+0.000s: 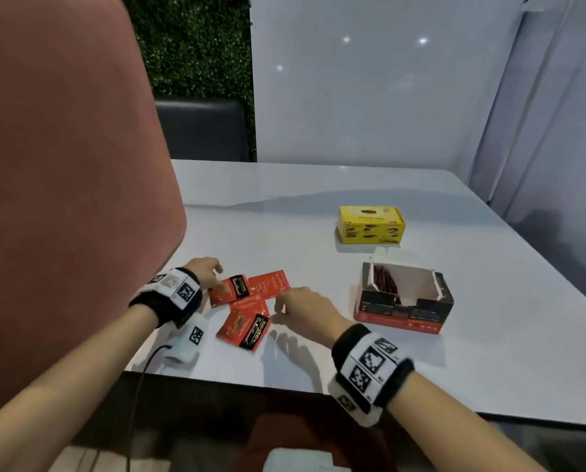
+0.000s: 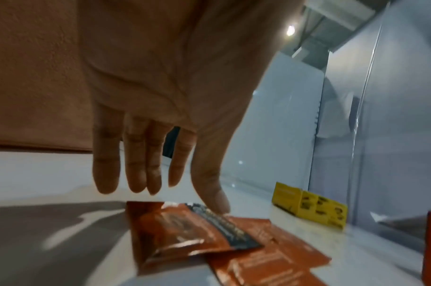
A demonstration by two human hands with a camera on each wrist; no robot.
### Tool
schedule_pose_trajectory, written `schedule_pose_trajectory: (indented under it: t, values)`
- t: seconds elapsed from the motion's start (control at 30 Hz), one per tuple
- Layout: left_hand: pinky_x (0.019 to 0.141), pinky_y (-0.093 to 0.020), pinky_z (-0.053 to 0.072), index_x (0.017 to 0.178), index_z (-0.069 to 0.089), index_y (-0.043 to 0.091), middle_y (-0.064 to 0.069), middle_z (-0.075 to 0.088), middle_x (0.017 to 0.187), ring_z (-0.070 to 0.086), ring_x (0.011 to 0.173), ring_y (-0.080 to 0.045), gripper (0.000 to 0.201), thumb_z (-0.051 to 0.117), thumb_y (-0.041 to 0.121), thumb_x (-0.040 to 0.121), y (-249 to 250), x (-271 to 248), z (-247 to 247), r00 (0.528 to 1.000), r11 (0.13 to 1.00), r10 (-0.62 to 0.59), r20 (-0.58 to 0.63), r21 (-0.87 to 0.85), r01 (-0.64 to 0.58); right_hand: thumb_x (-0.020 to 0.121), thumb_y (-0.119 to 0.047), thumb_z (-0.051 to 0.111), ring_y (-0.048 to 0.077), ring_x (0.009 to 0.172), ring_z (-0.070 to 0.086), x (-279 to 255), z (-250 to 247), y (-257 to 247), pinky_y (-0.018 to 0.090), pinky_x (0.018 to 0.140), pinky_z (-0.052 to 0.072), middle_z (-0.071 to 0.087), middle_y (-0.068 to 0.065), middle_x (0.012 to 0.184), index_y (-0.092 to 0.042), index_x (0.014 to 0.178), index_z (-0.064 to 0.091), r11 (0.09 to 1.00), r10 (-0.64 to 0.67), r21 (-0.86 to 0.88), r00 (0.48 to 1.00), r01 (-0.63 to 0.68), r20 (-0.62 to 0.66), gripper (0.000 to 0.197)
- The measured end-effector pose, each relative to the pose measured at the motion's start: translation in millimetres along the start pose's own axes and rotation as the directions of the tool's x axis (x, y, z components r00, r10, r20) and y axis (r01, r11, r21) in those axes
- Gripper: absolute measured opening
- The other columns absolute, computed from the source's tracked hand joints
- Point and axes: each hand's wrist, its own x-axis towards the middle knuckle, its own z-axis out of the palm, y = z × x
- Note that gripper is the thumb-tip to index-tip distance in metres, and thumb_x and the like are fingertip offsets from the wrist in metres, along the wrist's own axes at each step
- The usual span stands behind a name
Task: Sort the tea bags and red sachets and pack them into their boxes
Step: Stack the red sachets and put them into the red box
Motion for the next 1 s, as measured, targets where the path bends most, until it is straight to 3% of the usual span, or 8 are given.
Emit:
schedule_pose_trajectory:
  t: [0.2, 0.3, 0.43, 0.53, 0.67, 0.8, 0.87, 1.0]
  values:
    - [0.079, -0.028, 0.043, 0.102, 0.062, 0.007, -0.012, 0.065, 0.111, 0.059, 0.106, -0.026, 0.045, 0.079, 0.033, 0.070, 3, 10, 9, 1.000, 0.983, 0.010, 0.011, 0.186, -0.011, 0.082, -0.037, 0.067, 0.033, 0.121, 0.047, 43, 25, -34, 0.041, 0.098, 0.040, 0.044, 0.017, 0.132, -0.004, 0.135, 0.035, 0.988, 0.116, -0.117, 0.987, -0.103, 0.110, 0.070]
    - [0.066, -0.023, 0.044, 0.091, 0.067, 0.008, -0.007, 0.068, 0.090, 0.062, 0.082, -0.020, 0.038, 0.081, 0.033, 0.067, -2, 10, 4, 0.996, 0.998, -0.021, 0.087, 0.065, 0.016, 0.080, -0.031, 0.072, 0.034, 0.125, 0.043, 47, 28, -36, 0.041, 0.100, 0.039, 0.042, 0.019, 0.135, 0.000, 0.135, 0.033, 0.982, 0.157, -0.117, 0.985, -0.147, 0.075, 0.074]
    - [0.071, -0.028, 0.055, 0.099, 0.066, -0.002, -0.010, 0.073, 0.082, 0.069, 0.075, -0.020, 0.027, 0.071, 0.014, 0.079, -12, 2, -4, 0.996, 0.966, 0.032, 0.084, -0.257, -0.009, 0.075, -0.026, 0.076, 0.030, 0.109, 0.057, 45, 16, -24, 0.036, 0.084, 0.049, 0.058, 0.014, 0.120, -0.004, 0.120, 0.051, 0.991, 0.127, -0.073, 0.975, -0.115, 0.183, 0.055]
    - [0.063, -0.024, 0.058, 0.105, 0.057, -0.008, -0.009, 0.073, 0.085, 0.072, 0.068, -0.015, 0.016, 0.049, -0.002, 0.091, -19, -21, -5, 0.981, 0.651, 0.114, 0.156, -0.758, 0.045, 0.081, -0.009, 0.067, 0.026, 0.081, 0.058, 40, 3, -7, 0.025, 0.056, 0.044, 0.057, 0.011, 0.096, -0.009, 0.094, 0.050, 0.987, 0.077, 0.133, 0.989, -0.093, 0.122, 0.022]
    - [0.071, -0.038, 0.060, 0.099, 0.058, -0.006, -0.019, 0.067, 0.093, 0.072, 0.076, -0.022, 0.028, 0.063, 0.017, 0.083, -20, -61, 2, 0.972, 0.281, 0.160, 0.171, -0.952, 0.122, 0.085, 0.003, 0.057, 0.022, 0.076, 0.056, 24, -30, 9, 0.023, 0.059, 0.049, 0.053, 0.008, 0.095, -0.008, 0.095, 0.052, 0.944, -0.011, 0.330, 0.999, 0.000, 0.030, 0.016]
    - [0.087, -0.048, 0.054, 0.121, 0.052, -0.002, -0.026, 0.063, 0.115, 0.063, 0.106, -0.036, 0.112, 0.081, 0.063, 0.034, -13, -76, 21, 0.912, 0.203, 0.289, 0.290, -0.950, 0.238, 0.081, 0.000, 0.061, 0.012, 0.072, 0.052, 14, -68, -3, 0.017, 0.061, 0.041, 0.056, 0.003, 0.092, -0.010, 0.100, 0.064, 0.938, -0.210, 0.272, 0.976, 0.215, -0.048, 0.022]
    - [0.093, -0.048, 0.050, 0.125, 0.054, 0.003, -0.028, 0.056, 0.127, 0.056, 0.117, -0.040, 0.110, 0.074, 0.069, 0.039, 1, -84, 30, 0.848, 0.162, 0.408, 0.338, -0.941, 0.297, 0.079, -0.002, 0.064, 0.007, 0.071, 0.050, 20, -70, -19, 0.013, 0.060, 0.038, 0.058, 0.000, 0.090, -0.013, 0.099, 0.067, 0.929, -0.317, 0.193, 0.948, 0.317, -0.030, 0.022]
    - [0.076, -0.041, 0.058, 0.103, 0.070, 0.001, -0.018, 0.067, 0.101, 0.069, 0.089, -0.025, 0.082, 0.089, 0.050, 0.040, 18, -97, 38, 0.821, 0.073, 0.479, 0.312, -0.946, 0.317, 0.081, 0.004, 0.055, 0.014, 0.076, 0.050, 43, -47, -45, 0.020, 0.059, 0.037, 0.057, -0.001, 0.090, -0.011, 0.103, 0.063, 0.917, -0.392, 0.084, 0.920, 0.389, 0.024, 0.027]
